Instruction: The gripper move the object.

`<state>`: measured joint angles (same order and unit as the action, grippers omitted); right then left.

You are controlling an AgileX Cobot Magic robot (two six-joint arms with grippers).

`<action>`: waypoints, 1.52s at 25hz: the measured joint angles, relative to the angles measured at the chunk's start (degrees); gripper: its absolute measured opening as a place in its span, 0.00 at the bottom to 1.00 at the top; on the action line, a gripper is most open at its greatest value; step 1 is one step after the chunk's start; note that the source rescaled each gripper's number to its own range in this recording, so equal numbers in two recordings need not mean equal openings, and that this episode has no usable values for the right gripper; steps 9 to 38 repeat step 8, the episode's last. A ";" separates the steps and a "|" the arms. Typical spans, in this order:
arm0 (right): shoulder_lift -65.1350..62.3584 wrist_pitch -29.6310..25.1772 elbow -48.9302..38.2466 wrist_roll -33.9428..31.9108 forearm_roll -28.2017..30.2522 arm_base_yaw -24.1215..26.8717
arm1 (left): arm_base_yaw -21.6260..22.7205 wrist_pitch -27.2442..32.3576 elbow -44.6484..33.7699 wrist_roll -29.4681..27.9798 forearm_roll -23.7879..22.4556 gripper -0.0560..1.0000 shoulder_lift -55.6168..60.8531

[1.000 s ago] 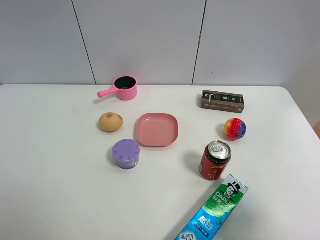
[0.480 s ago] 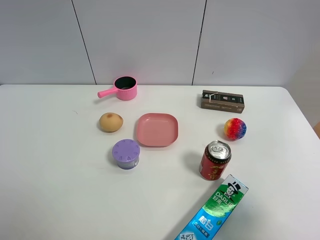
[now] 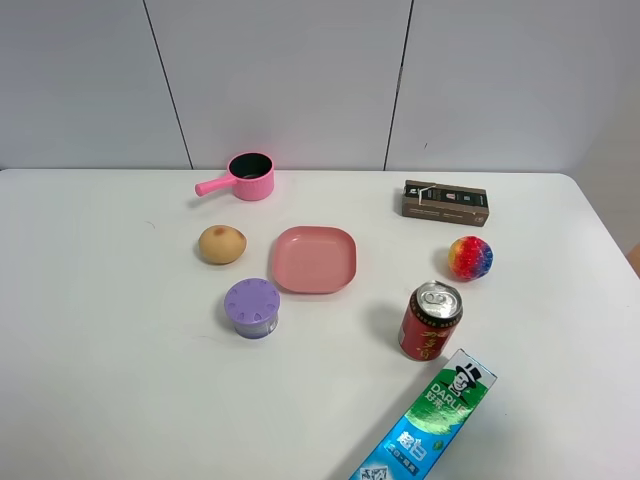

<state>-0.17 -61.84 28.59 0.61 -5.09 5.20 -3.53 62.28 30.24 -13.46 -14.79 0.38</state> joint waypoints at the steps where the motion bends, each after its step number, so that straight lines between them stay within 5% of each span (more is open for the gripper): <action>1: 0.00 0.00 0.00 0.00 0.00 0.00 | 0.00 0.00 0.00 0.00 0.00 1.00 0.00; 38: 0.00 0.00 0.00 0.00 0.00 0.00 | 0.00 0.00 0.00 0.00 0.00 1.00 0.00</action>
